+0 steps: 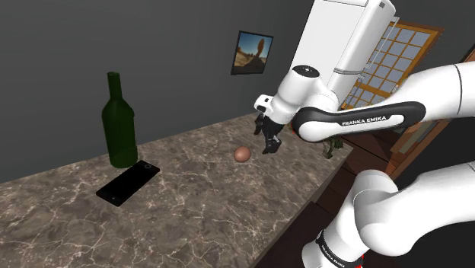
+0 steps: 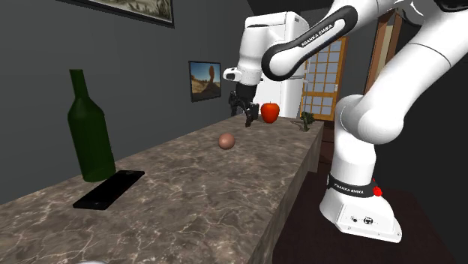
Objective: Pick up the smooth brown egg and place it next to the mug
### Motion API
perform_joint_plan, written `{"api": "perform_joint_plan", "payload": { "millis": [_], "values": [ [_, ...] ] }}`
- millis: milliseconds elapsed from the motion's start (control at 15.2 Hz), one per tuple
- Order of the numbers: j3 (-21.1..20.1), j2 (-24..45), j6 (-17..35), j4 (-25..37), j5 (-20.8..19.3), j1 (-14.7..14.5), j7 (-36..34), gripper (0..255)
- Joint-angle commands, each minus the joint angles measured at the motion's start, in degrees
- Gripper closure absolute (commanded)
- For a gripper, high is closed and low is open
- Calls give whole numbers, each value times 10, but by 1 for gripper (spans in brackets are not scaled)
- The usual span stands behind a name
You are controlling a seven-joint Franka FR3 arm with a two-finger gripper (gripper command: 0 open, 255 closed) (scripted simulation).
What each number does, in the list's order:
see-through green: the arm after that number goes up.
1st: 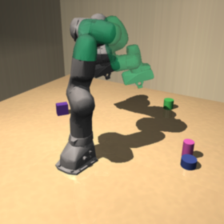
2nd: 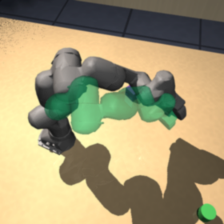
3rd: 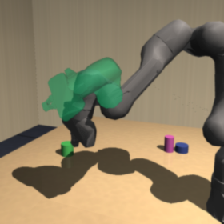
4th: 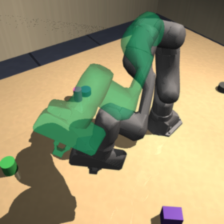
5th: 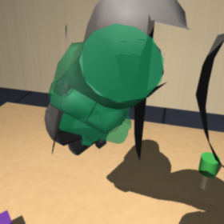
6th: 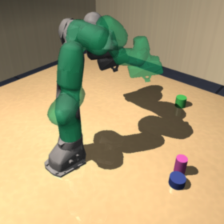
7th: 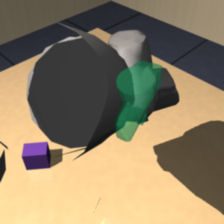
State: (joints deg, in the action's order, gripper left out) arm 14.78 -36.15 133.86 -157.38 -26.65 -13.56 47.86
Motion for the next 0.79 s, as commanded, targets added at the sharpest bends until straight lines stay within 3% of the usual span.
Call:
{"api": "perform_joint_plan", "payload": {
  "millis": [0, 264, 726],
  "values": [
    [18, 42, 81, -13, -31, -13, 45, 0],
    [45, 128, 221, -25, -90, -29, 119, 0],
    [47, 211, 296, -13, -121, -12, 93, 0]
  ]
}}
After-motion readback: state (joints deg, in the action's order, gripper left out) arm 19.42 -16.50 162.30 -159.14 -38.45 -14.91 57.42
